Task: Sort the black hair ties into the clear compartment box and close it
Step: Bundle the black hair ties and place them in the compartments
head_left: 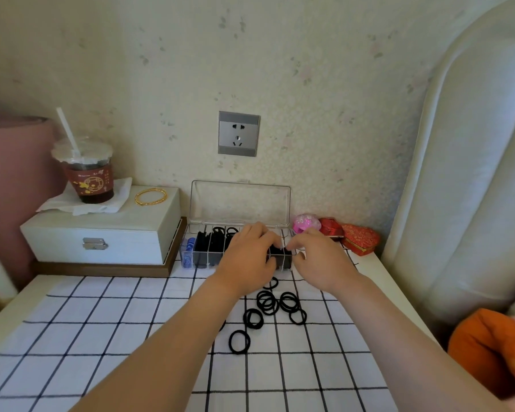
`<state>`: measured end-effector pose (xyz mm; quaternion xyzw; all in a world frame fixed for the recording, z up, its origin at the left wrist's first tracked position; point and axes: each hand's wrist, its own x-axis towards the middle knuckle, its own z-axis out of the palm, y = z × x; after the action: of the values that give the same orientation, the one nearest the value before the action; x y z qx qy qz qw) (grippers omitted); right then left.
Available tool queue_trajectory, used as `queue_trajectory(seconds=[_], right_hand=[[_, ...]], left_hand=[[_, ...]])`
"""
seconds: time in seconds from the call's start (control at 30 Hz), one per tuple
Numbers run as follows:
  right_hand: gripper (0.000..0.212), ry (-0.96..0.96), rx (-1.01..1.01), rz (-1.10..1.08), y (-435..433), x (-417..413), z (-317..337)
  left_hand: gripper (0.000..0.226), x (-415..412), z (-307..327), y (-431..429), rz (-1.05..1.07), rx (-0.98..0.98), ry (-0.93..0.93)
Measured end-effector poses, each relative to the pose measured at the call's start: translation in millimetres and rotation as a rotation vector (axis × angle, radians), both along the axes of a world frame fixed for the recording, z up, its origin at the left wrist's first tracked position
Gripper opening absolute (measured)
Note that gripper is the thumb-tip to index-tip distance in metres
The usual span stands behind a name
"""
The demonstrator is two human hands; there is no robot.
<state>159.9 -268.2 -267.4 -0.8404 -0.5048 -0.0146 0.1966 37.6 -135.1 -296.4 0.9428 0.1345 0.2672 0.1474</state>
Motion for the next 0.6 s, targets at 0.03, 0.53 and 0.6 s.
queue_trajectory(seconds=[0.03, 0.53, 0.6], right_hand=[[0.028, 0.015, -0.013, 0.019, -4, -5, 3], [0.042, 0.04, -0.352, -0.028, -26, -42, -12], [0.039, 0.037, -0.412, -0.04, -23, -42, -17]], left_hand=[[0.027, -5, 1, -4, -0.004, 0.007, -0.009], [0.04, -53, -4, -44, 0.158, -0.114, 0.37], [0.042, -48, -7, -46, 0.208, -0.072, 0.448]])
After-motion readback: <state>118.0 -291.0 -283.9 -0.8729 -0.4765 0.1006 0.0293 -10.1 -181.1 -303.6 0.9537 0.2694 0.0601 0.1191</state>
